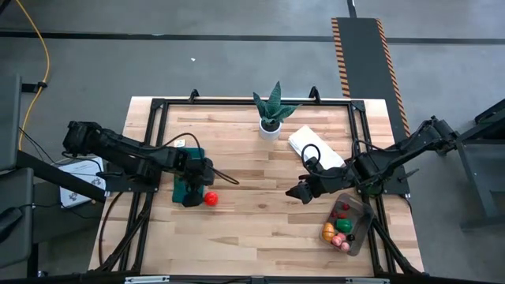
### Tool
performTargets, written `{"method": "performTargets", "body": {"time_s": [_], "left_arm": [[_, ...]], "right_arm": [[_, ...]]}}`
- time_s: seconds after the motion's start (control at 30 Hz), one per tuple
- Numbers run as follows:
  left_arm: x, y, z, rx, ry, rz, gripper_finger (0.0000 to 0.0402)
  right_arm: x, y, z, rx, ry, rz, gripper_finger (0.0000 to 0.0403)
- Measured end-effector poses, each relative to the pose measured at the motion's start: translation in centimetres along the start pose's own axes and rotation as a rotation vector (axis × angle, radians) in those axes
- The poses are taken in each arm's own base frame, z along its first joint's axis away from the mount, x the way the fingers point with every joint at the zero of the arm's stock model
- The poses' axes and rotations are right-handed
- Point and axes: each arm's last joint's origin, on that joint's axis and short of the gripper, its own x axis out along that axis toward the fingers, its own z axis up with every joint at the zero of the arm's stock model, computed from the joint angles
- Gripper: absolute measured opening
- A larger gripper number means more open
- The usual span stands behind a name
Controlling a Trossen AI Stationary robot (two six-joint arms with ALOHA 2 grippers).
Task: Pick and placing Produce into tupperware
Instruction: Put the red tomato into the black bin
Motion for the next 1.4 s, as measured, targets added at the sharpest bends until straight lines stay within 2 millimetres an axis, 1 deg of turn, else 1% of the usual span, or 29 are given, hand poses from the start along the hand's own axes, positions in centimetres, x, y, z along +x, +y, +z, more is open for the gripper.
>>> {"method": "performTargets", "body": {"time_s": [0.2, 1.13, 1.4], "left_arm": [[0.56, -0.01, 0.49, 0.017, -0.023, -0.029, 0.0331], [0.54, -0.19, 0.92, 0.063, -0.063, -0.071, 0.0331], [0.53, -0.14, 0.92, 0.064, -0.064, -0.068, 0.0331]], "right_arm": [[0.00, 0.00, 0.00, 0.000, 0.000, 0.000, 0.0181], [0.00, -0.03, 0.09, -0.025, -0.027, -0.008, 0.0181], [0.15, -0.22, 0.74, -0.030, -0.048, -0.019, 0.0181]]}}
